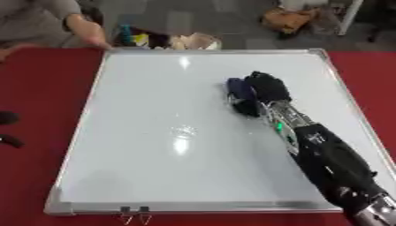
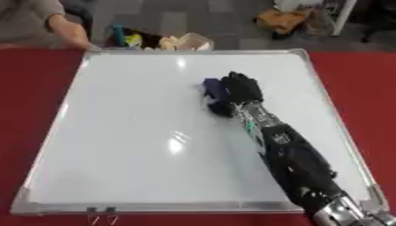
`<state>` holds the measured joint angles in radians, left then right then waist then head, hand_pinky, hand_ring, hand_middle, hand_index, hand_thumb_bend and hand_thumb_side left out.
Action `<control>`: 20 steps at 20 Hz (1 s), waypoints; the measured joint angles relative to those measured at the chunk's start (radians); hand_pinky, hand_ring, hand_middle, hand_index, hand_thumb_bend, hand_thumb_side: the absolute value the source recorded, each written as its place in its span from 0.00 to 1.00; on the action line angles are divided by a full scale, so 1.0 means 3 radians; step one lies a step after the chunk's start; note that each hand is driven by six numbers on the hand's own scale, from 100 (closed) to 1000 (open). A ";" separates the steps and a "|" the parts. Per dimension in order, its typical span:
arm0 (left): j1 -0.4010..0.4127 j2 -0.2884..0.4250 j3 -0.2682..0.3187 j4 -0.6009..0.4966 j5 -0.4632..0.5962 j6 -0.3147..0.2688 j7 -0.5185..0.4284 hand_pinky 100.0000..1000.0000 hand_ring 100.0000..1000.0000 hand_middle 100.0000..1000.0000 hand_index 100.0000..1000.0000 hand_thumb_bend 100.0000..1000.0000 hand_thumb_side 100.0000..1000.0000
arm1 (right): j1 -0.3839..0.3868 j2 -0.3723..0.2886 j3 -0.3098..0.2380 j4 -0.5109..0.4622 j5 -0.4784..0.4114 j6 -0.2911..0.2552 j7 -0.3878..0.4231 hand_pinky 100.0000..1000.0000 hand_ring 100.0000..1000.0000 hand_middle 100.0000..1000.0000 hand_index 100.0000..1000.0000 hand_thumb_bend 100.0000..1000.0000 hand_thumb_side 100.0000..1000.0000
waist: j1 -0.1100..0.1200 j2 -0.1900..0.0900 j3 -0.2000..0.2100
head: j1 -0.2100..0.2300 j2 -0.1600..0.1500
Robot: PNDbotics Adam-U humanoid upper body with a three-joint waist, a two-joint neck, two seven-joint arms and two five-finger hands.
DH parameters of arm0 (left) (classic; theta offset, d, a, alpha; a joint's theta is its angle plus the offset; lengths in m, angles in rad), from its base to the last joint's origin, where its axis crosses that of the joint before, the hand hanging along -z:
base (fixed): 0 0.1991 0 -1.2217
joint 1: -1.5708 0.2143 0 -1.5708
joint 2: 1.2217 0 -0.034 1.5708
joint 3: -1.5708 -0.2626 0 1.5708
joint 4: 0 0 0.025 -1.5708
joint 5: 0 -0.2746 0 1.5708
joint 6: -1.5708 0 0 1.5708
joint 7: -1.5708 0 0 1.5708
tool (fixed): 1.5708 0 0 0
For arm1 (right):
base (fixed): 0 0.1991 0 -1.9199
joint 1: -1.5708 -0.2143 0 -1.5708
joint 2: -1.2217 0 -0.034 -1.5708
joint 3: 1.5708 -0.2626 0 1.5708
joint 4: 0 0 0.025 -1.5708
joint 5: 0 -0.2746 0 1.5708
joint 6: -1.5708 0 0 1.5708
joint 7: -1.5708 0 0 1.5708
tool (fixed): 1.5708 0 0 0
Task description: Wipe the whiteboard clean with a brush.
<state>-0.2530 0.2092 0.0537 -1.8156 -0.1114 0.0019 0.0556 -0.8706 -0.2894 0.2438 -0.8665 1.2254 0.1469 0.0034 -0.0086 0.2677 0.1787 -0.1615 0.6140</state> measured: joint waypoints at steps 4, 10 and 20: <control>-0.0001 0.0000 0.0000 0.0000 0.0000 0.0000 0.0000 0.36 0.66 0.48 0.56 0.17 0.94 | 0.0034 0.0050 0.0120 -0.0134 -0.0020 -0.0095 0.0051 0.75 0.76 0.73 0.81 0.00 1.00 | -0.0004 0.0000 -0.0002 | 0.0000 0.0000; -0.0004 0.0000 0.0000 0.0000 0.0000 0.0000 -0.0001 0.36 0.66 0.48 0.56 0.17 0.94 | 0.0116 0.0068 0.0300 -0.0366 -0.0131 -0.0209 0.0138 0.74 0.75 0.72 0.82 0.00 1.00 | -0.0011 0.0001 -0.0014 | 0.0001 0.0000; -0.0004 0.0000 0.0000 0.0000 0.0000 0.0000 -0.0001 0.36 0.66 0.48 0.56 0.17 0.94 | 0.0275 0.0030 0.0548 -0.0785 -0.0487 -0.0320 0.0252 0.68 0.70 0.62 0.79 0.00 1.00 | -0.0025 -0.0002 -0.0029 | 0.0007 0.0001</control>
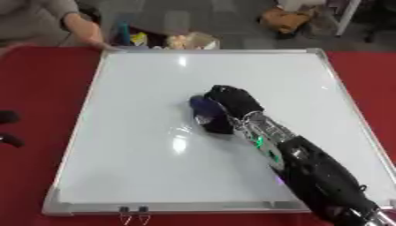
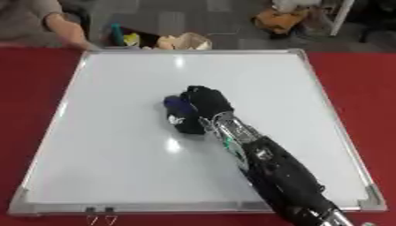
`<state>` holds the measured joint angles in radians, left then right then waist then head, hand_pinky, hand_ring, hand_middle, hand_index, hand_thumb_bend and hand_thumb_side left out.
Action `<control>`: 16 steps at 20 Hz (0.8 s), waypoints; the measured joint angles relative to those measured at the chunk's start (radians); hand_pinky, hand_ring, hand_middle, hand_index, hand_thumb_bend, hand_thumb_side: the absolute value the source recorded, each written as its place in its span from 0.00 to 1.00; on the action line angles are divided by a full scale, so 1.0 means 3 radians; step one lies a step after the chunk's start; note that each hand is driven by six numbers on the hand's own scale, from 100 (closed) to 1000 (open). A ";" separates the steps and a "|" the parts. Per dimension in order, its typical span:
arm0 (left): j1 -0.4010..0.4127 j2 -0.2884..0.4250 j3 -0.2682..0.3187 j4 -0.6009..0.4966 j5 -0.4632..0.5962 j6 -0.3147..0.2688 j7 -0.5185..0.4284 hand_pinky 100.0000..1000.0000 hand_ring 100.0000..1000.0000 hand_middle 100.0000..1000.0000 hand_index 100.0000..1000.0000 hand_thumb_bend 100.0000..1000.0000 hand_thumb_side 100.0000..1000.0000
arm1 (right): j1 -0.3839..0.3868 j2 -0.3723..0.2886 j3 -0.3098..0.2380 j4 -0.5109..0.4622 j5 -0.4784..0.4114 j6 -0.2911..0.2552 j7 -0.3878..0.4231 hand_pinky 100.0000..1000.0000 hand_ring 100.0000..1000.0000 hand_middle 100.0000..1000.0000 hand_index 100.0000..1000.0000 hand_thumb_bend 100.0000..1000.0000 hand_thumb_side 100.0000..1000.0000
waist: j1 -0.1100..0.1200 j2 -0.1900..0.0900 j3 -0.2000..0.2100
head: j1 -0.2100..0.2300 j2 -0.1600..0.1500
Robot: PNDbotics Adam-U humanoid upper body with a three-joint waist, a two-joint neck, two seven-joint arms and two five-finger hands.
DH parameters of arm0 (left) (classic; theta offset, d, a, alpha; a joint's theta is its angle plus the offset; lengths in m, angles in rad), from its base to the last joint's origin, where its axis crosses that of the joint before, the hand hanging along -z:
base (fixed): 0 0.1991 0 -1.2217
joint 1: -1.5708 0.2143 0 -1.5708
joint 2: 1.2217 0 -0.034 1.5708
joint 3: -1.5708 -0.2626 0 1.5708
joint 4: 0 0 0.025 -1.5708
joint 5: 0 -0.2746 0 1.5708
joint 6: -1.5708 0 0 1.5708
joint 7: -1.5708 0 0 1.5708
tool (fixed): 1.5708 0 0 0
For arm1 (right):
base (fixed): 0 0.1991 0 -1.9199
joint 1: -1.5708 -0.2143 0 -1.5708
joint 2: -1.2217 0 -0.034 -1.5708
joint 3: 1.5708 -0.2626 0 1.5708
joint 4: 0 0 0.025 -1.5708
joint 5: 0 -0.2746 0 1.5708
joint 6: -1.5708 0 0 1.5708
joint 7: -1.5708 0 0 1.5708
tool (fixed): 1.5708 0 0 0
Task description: Wipe the whiteboard clean with a brush.
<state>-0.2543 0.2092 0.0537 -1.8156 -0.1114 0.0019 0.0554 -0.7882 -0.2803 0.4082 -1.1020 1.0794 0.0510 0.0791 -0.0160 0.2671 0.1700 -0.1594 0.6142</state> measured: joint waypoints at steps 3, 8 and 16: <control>0.0000 0.0000 0.0000 0.0000 0.0000 0.0000 0.0000 0.36 0.66 0.48 0.56 0.17 0.94 | 0.0058 -0.0042 0.0069 -0.0151 -0.0154 -0.0032 0.0009 0.63 0.66 0.56 0.78 0.00 1.00 | -0.0008 0.0001 -0.0011 | 0.0009 0.0000; 0.0002 0.0000 0.0000 0.0000 0.0000 0.0001 0.0001 0.36 0.66 0.48 0.56 0.17 0.94 | 0.0145 -0.0135 0.0177 -0.0402 -0.0442 -0.0050 0.0005 0.58 0.61 0.50 0.78 0.00 1.00 | -0.0015 0.0005 -0.0016 | 0.0024 0.0001; 0.0020 0.0000 0.0000 0.0000 0.0000 0.0001 0.0001 0.36 0.66 0.48 0.56 0.17 0.94 | 0.0262 -0.0325 0.0291 -0.0711 -0.0907 -0.0192 0.0050 0.52 0.57 0.47 0.78 0.00 1.00 | -0.0021 0.0005 -0.0028 | 0.0031 0.0003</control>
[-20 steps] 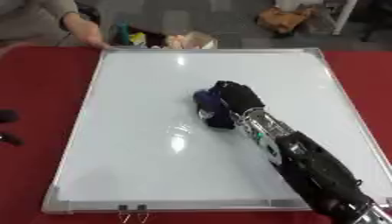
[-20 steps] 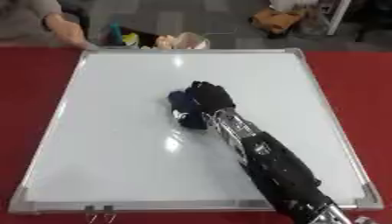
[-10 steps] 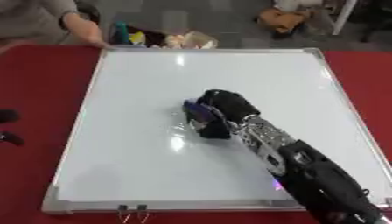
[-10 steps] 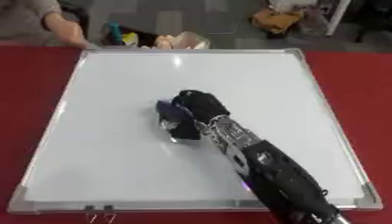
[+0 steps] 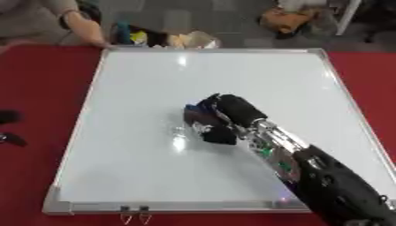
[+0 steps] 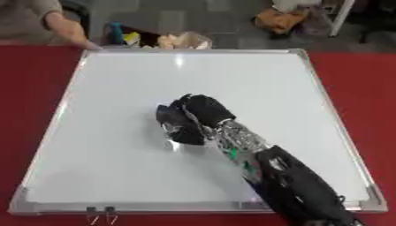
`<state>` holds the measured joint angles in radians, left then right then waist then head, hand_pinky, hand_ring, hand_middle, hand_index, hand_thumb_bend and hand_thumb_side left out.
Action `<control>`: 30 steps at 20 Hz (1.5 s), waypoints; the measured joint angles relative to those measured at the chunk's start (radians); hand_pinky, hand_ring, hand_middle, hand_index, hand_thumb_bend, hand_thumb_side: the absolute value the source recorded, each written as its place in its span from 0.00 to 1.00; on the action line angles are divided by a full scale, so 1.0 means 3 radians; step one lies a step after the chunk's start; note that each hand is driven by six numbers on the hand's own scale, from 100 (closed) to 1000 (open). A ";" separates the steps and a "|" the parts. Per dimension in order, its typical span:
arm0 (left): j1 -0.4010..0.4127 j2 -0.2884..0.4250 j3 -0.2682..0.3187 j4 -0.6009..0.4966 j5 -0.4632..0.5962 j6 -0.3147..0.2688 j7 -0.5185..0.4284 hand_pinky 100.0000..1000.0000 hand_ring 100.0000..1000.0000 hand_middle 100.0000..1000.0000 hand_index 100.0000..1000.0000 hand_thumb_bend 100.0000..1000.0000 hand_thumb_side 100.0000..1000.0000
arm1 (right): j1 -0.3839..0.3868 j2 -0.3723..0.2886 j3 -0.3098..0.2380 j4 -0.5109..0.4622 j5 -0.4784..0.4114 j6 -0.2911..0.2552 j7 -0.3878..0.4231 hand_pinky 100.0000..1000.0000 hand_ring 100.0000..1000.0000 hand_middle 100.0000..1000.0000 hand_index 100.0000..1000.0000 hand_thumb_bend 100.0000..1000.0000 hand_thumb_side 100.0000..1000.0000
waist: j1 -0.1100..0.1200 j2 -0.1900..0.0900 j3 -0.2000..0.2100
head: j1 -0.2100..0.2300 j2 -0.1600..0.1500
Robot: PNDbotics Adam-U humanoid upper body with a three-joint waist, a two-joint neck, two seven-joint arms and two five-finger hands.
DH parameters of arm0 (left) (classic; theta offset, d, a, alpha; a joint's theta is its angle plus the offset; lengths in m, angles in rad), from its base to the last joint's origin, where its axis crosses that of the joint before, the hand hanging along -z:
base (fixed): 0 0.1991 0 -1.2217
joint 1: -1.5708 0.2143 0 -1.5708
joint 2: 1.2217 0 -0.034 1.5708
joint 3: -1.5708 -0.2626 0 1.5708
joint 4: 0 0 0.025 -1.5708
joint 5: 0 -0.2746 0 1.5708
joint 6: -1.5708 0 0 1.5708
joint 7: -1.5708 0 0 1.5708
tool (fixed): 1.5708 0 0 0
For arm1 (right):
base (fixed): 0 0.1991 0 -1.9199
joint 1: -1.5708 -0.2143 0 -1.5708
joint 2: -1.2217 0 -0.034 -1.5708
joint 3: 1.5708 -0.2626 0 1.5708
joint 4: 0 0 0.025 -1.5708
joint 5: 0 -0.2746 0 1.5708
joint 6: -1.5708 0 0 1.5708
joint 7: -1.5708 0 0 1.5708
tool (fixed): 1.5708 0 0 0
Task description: Wipe the whiteboard clean with a brush.
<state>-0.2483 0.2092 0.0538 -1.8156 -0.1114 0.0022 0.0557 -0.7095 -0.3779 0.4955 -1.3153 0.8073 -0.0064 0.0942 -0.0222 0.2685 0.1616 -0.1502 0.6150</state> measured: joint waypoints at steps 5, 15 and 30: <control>0.0006 0.0000 0.0000 0.0000 0.0000 0.0002 0.0002 0.36 0.67 0.48 0.56 0.17 0.94 | 0.0074 -0.0128 0.0067 -0.0143 -0.0267 -0.0166 0.0108 0.51 0.57 0.47 0.78 0.00 1.00 | -0.0018 -0.0003 -0.0004 | 0.0013 0.0019; 0.0008 0.0000 0.0000 0.0000 0.0000 0.0004 0.0001 0.36 0.67 0.48 0.56 0.17 0.94 | 0.0220 -0.0338 0.0187 -0.0342 -0.0565 -0.0426 0.0319 0.54 0.60 0.51 0.79 0.00 1.00 | -0.0035 -0.0036 -0.0009 | 0.0025 0.0033; 0.0021 0.0000 0.0000 0.0000 0.0000 0.0007 -0.0003 0.36 0.67 0.48 0.56 0.17 0.94 | 0.0365 -0.0468 0.0091 -0.0598 -0.0673 -0.0604 0.1059 0.81 0.86 0.84 0.99 0.58 0.85 | -0.0025 -0.0067 -0.0015 | 0.0042 0.0058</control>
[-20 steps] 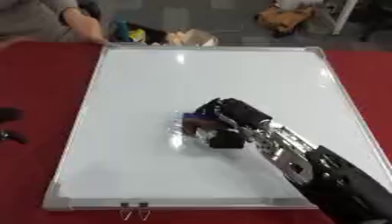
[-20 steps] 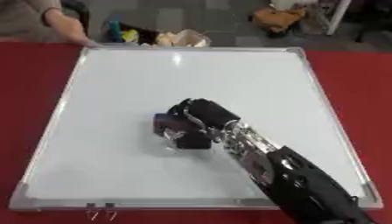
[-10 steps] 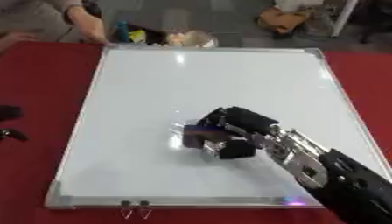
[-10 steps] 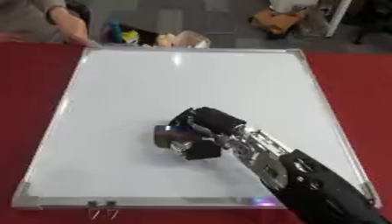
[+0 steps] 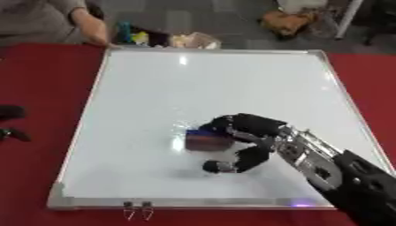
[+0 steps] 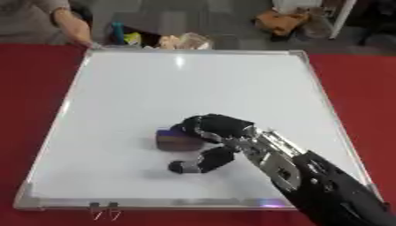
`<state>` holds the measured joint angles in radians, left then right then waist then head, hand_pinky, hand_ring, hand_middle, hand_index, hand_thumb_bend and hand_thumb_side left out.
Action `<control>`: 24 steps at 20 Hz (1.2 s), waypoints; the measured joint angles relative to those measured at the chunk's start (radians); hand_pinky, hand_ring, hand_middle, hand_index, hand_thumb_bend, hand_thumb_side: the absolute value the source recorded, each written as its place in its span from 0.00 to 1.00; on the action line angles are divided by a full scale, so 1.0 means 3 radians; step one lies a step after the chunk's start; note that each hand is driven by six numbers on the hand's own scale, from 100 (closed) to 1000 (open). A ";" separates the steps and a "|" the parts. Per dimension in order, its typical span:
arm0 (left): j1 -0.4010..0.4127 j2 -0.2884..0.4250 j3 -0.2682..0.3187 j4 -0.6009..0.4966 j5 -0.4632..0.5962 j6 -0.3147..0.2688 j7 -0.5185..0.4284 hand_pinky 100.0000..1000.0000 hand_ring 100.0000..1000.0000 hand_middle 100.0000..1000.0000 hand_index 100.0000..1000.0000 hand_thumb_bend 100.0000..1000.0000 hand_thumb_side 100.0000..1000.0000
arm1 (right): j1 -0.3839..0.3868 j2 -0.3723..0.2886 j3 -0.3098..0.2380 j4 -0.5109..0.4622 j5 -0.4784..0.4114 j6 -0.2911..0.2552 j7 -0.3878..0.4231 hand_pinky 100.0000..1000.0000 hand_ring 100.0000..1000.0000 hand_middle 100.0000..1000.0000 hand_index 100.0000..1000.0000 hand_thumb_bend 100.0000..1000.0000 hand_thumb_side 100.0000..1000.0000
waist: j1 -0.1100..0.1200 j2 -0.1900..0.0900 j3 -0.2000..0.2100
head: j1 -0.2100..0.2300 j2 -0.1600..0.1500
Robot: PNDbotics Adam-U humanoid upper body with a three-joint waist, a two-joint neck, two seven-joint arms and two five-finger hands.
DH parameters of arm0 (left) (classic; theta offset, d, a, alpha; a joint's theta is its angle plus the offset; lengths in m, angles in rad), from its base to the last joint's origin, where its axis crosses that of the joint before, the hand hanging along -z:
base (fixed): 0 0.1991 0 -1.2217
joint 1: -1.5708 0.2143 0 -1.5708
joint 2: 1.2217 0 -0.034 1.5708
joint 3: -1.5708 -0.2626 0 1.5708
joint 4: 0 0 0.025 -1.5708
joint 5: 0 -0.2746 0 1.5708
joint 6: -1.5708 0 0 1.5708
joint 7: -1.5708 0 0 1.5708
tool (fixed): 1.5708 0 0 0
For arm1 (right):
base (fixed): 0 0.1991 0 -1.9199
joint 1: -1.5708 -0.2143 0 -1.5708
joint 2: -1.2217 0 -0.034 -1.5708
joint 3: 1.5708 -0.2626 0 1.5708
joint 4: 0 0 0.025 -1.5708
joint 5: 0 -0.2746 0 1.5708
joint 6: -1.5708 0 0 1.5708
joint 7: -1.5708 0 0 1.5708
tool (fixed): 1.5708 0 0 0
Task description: Wipe the whiteboard clean with a brush.
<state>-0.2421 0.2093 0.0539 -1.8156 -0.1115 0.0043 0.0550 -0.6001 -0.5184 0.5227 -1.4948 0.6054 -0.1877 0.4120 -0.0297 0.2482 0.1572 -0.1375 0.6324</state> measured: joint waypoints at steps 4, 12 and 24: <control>0.0000 0.0000 0.0000 0.0000 0.0000 0.0000 0.0000 0.36 0.67 0.48 0.56 0.17 0.94 | 0.0037 -0.0003 -0.0035 -0.0077 0.0082 0.0035 0.0016 0.82 0.87 0.84 0.99 0.60 0.83 | 0.0008 0.0013 0.0001 | 0.0009 0.0001; 0.0001 0.0000 0.0000 0.0000 0.0000 0.0000 0.0000 0.36 0.66 0.48 0.56 0.17 0.94 | 0.0039 -0.0044 -0.0262 -0.0359 0.0257 0.0186 -0.0150 0.80 0.85 0.80 0.97 0.55 0.83 | 0.0020 0.0014 0.0000 | 0.0022 0.0014; 0.0016 0.0000 0.0001 0.0000 -0.0001 -0.0004 0.0006 0.36 0.66 0.48 0.57 0.17 0.94 | 0.0067 -0.0178 -0.0689 -0.1086 0.0330 0.0429 -0.0380 0.79 0.83 0.76 0.95 0.55 0.76 | 0.0027 0.0014 -0.0029 | 0.0061 0.0028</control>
<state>-0.2373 0.2093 0.0541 -1.8156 -0.1119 0.0031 0.0567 -0.5800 -0.5719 0.3161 -1.8205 0.7043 -0.0590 0.2980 -0.0215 0.2524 0.1486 -0.1194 0.6409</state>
